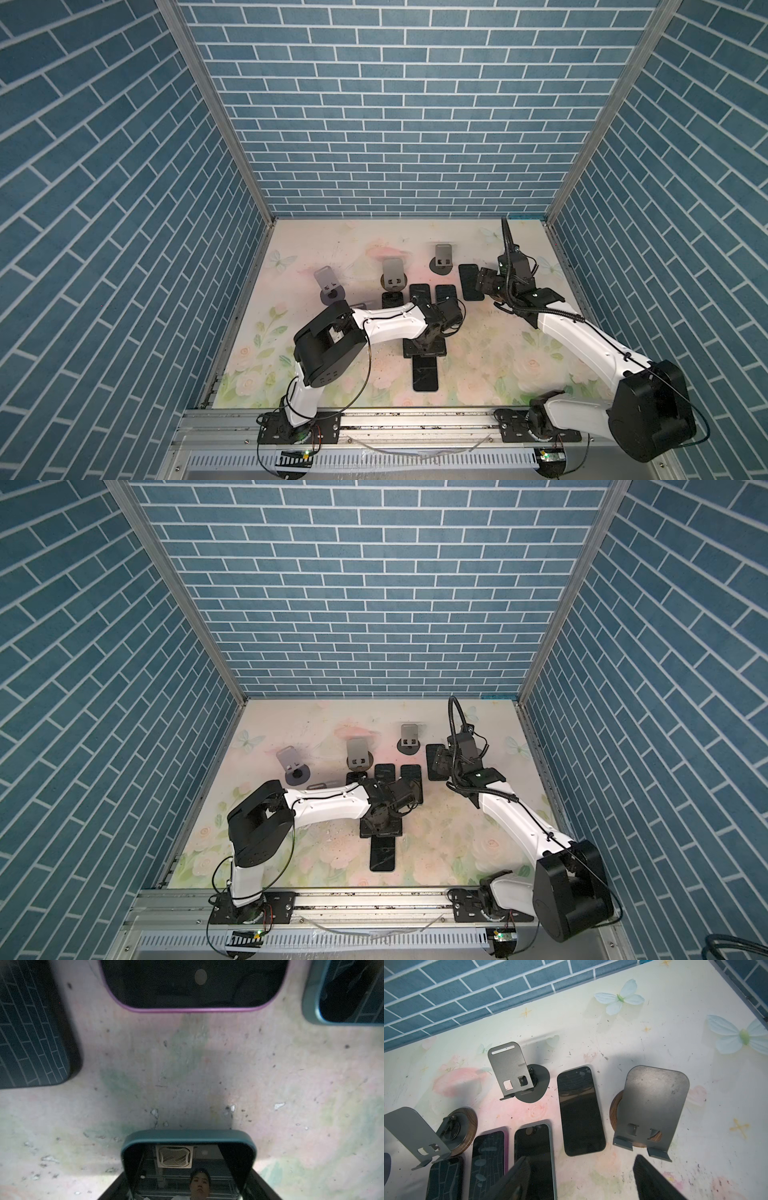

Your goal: Remove the phone from the phone stand

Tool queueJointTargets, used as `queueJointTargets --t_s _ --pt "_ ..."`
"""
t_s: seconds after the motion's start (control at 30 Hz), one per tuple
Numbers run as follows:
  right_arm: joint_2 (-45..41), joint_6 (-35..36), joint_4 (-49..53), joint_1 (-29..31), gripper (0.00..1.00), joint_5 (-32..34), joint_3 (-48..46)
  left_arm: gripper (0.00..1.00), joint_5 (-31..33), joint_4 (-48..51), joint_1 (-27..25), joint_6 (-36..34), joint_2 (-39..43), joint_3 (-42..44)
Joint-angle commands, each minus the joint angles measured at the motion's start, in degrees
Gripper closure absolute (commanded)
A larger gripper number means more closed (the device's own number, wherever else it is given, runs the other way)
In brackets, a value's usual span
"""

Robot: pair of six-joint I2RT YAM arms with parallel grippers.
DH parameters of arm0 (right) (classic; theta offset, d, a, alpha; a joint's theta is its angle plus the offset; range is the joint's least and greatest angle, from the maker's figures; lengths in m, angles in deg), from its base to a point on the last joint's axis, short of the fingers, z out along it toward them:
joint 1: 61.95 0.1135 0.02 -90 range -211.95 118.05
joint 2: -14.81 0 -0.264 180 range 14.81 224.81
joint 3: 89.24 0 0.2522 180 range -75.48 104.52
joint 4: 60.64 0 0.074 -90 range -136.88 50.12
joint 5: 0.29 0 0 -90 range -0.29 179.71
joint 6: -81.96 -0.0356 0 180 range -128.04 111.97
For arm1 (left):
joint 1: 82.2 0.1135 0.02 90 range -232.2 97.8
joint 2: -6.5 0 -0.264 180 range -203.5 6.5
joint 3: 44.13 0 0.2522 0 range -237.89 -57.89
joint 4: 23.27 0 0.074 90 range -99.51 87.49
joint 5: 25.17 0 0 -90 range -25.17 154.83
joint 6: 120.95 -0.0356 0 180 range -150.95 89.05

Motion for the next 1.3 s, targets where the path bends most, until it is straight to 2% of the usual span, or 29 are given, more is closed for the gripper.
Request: queueJointTargets --t_s 0.0,0.43,0.9,1.13,1.27 --pt "-1.3 1.1 -0.5 -0.4 0.20 -0.5 -1.4 0.33 -1.5 -1.5 0.7 -0.8 -2.5 -0.6" --pt "-1.4 1.1 -1.2 -0.6 0.20 -0.9 -1.7 0.21 -2.9 -3.3 1.0 -0.7 -3.0 0.3" --pt "-1.0 0.8 -1.7 -0.8 0.20 -1.5 -2.1 0.14 -2.9 -5.8 1.0 -0.7 -1.4 2.2" --pt "-0.8 0.8 -2.3 -0.8 0.20 -1.6 -2.2 0.09 -0.8 -5.8 1.0 -0.7 2.0 3.6" --pt "-0.8 0.7 -2.4 -0.8 0.20 -2.0 -2.2 0.07 2.6 -3.8 0.9 -2.6 5.7 3.5"
